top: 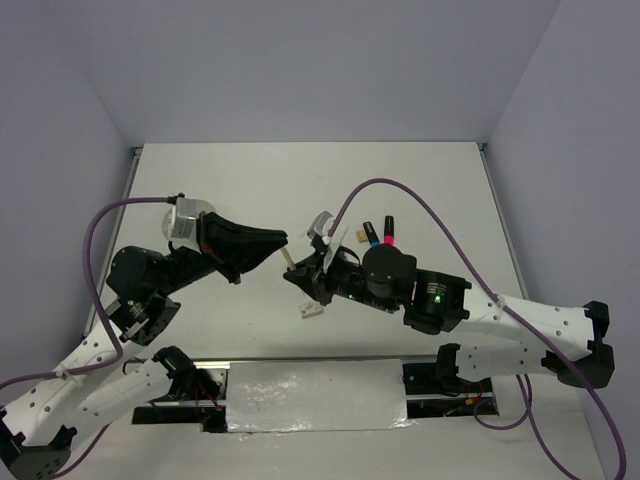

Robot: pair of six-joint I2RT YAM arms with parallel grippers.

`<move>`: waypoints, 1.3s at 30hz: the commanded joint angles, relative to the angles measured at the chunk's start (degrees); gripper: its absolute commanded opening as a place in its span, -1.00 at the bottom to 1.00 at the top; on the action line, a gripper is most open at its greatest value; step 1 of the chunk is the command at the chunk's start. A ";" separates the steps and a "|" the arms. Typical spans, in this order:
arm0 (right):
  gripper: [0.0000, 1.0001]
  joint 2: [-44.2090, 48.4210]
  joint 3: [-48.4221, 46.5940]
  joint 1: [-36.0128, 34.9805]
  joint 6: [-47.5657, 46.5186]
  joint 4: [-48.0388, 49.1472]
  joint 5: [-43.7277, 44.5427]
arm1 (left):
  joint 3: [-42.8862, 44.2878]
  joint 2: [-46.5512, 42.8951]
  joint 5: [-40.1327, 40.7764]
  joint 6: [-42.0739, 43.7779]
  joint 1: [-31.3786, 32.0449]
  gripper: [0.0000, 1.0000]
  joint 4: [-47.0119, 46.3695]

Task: Sort the stationery into containers
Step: Close the pen cap on the pen.

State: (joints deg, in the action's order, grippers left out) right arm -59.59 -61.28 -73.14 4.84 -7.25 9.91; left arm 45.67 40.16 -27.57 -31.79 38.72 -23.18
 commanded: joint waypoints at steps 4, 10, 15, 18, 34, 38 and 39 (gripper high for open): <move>-1.00 0.97 -12.89 4.93 2.10 22.01 2.93 | -5.07 1.76 -8.20 -0.73 1.79 -1.00 11.40; -1.00 -0.96 -18.35 6.52 1.49 22.71 0.99 | -4.98 2.12 -6.10 0.68 3.64 -1.00 13.33; -1.00 -1.22 -22.03 7.40 1.05 24.82 -0.33 | -7.00 2.03 -5.74 0.15 4.26 -1.00 12.28; -1.00 -1.67 -23.98 7.40 0.00 24.12 -0.42 | -7.35 2.38 -4.95 0.50 4.52 -1.00 12.98; -1.00 2.64 1.94 5.64 8.25 16.83 -7.63 | 15.59 -0.52 30.47 6.92 4.52 0.40 26.97; -1.00 2.11 3.71 5.47 8.61 13.94 -8.07 | 17.08 0.53 26.88 7.01 4.52 0.47 25.64; -1.00 1.94 3.88 5.38 8.69 13.49 -7.81 | 17.26 1.58 23.65 7.01 4.61 0.47 24.94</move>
State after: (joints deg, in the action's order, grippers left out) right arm -57.10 -58.26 -67.26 12.19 6.33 1.72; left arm 60.07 40.84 -0.71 -25.65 43.07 4.21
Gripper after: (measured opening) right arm 0.190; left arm 0.731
